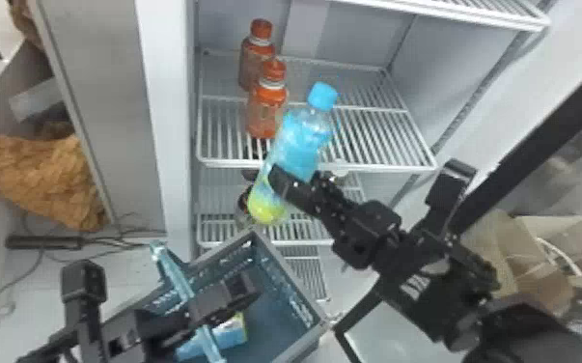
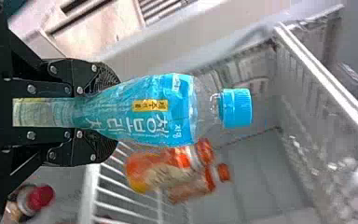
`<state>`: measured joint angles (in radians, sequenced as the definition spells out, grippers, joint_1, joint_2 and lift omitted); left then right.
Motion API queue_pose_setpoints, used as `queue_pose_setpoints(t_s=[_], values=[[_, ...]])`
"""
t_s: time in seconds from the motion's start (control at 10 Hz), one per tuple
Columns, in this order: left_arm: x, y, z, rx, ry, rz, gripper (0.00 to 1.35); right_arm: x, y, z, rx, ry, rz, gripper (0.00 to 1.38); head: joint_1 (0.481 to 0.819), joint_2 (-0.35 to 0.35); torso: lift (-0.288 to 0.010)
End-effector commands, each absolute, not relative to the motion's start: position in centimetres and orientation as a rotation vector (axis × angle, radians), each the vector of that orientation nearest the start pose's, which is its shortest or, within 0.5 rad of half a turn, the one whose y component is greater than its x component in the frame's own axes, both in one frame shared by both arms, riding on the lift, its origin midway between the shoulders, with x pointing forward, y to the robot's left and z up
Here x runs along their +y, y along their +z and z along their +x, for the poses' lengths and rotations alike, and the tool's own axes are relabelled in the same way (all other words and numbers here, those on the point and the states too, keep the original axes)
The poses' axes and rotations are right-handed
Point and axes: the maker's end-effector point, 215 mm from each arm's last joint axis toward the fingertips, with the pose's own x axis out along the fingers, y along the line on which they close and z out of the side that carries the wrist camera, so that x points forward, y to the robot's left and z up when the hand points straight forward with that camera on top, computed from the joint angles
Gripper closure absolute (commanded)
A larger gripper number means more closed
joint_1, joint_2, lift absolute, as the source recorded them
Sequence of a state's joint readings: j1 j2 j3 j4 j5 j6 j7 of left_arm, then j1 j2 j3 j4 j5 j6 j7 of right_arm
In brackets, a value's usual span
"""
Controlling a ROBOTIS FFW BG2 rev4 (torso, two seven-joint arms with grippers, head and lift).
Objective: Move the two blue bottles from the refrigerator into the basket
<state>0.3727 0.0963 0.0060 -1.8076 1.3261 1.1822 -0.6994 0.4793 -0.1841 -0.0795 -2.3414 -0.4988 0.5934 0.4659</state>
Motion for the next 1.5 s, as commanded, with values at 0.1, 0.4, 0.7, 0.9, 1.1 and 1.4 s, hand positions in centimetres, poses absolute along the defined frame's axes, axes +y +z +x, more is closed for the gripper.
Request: queue_pose_setpoints(t_s=[0.1,0.4,0.7,0.9,1.1,1.4], values=[[-1.2,-32.8,27.3,0.733,-1.201,-1.541,1.2,-10.4,-31.4,37.7,0.318,0.694,0.359,1.28,0.695,-0.22,-0.01],[-0.9,-33.1,27.2,0.737,-1.194,-1.541,1.2,-7.7,-34.4,33.6,0.434,0.754,0.431,1.28,0.695,-0.191,-0.01],[-0.9,-33.0,27.2,0.737,-1.195,-1.538,1.2,-7.4,-36.5,31.0,0.517,0.771,0.437,1.28,0.695,-0.166,-0.01],[-0.8,-33.0,27.3,0.732,-1.193,-1.538,1.2,-7.1,-38.4,29.6,0.58,0.794,0.46,0.5,0.695,-0.168,-0.01],[-0.8,-33.0,27.4,0.73,-1.191,-1.538,1.2,-7.8,-38.0,30.2,0.556,0.779,0.46,0.05,0.695,-0.166,-0.01],[-0.7,-33.0,27.3,0.726,-1.186,-1.549,1.2,-9.2,-37.9,30.6,0.539,0.741,0.456,0.27,0.695,-0.191,-0.01]])
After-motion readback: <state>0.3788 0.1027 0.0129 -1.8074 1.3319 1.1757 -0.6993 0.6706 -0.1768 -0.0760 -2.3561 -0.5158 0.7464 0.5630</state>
